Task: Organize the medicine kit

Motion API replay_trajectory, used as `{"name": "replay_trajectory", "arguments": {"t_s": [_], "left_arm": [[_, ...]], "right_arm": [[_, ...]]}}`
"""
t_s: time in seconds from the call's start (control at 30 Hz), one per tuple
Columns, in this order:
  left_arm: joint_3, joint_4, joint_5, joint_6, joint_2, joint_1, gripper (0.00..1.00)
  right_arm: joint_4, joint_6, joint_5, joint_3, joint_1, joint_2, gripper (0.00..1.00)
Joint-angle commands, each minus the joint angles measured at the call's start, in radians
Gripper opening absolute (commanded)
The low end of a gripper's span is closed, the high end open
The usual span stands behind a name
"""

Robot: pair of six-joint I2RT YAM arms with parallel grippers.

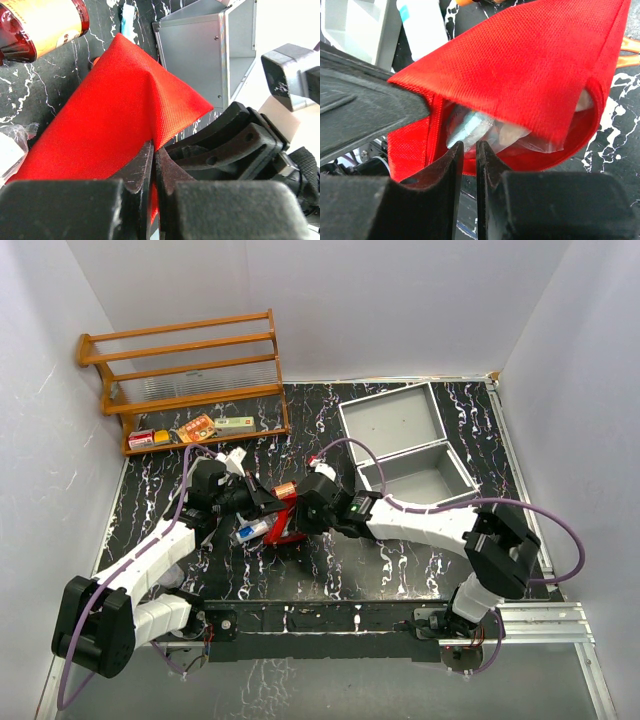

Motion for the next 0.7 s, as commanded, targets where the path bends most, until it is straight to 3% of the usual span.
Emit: {"name": "replay_trajectory", "arguments": {"t_s": [0.0,0.47,0.67], "left_arm": [[0.022,0.005,0.034,0.015,-0.028,-0.002,0.0],[0.056,-0.029,0.08,0.027,-0.029,-0.003,0.0],[0.084,-0.072,0.065,0.064,-0.032,-0.003,0.0]], "right_arm": [[0.039,0.008,0.039,0.019,0.005,0.016,0.13],[0.065,0.043,0.18,0.051,0.005,0.04,0.06],[0.062,0.036,0.172,0.034,0.005,-0.04,0.07]]}}
